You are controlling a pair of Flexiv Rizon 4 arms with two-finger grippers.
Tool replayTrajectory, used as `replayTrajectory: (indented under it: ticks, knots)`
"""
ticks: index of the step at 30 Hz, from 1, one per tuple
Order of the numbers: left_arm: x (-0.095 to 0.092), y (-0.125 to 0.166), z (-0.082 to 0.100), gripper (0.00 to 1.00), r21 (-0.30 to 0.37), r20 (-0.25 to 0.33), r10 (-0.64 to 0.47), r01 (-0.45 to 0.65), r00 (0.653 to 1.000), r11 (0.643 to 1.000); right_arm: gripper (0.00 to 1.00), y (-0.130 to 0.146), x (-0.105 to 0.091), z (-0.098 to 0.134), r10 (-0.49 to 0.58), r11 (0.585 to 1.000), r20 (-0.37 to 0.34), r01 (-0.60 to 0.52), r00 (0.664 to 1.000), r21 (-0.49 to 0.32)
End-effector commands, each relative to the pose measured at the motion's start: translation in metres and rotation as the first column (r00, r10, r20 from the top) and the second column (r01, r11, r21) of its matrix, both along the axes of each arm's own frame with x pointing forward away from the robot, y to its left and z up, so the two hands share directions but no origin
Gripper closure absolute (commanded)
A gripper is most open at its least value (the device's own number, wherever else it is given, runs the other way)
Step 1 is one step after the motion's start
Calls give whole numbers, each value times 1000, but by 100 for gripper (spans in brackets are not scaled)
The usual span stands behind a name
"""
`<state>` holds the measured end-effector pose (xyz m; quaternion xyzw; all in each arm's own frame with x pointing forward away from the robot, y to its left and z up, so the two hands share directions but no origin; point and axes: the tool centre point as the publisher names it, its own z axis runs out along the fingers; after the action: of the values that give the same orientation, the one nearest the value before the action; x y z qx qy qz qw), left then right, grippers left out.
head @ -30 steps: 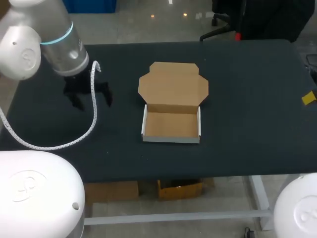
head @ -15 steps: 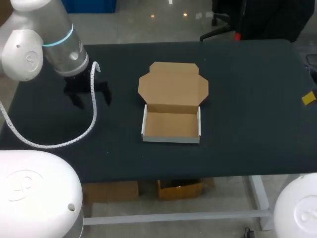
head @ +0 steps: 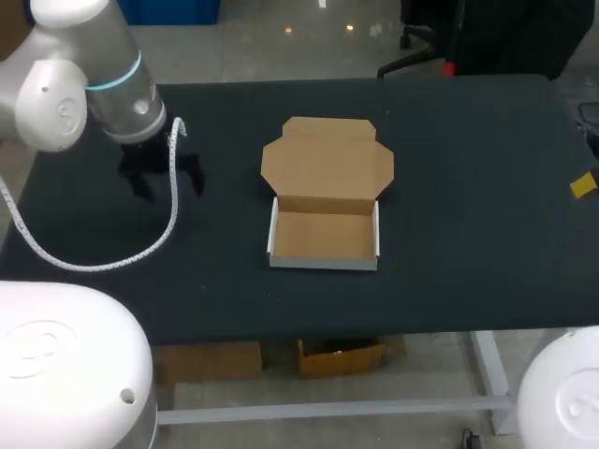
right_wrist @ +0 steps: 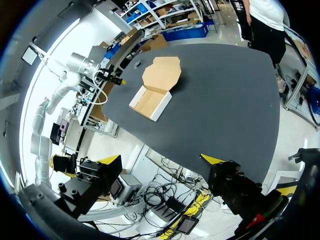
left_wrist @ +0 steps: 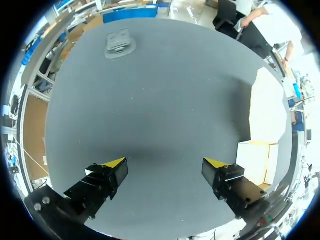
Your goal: Assemble the packaging by folding the flat box into shape, placing the metal phone stand inside, and closing the box properly
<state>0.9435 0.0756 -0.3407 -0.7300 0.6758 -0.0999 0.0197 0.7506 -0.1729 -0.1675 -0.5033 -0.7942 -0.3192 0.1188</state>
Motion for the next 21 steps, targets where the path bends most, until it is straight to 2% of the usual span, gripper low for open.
replayTrajectory:
  ticks: [1, 21]
  knots:
    - [13, 2, -7, 0, -2, -18, 5, -5, 1000, 1000, 0, 0, -2, 1, 0, 1000, 1, 0, 1000, -1]
    - [59, 20, -26, 0, -1, -2, 19, -19, 1000, 1000, 0, 0, -2, 1, 0, 1000, 1, 0, 1000, -1]
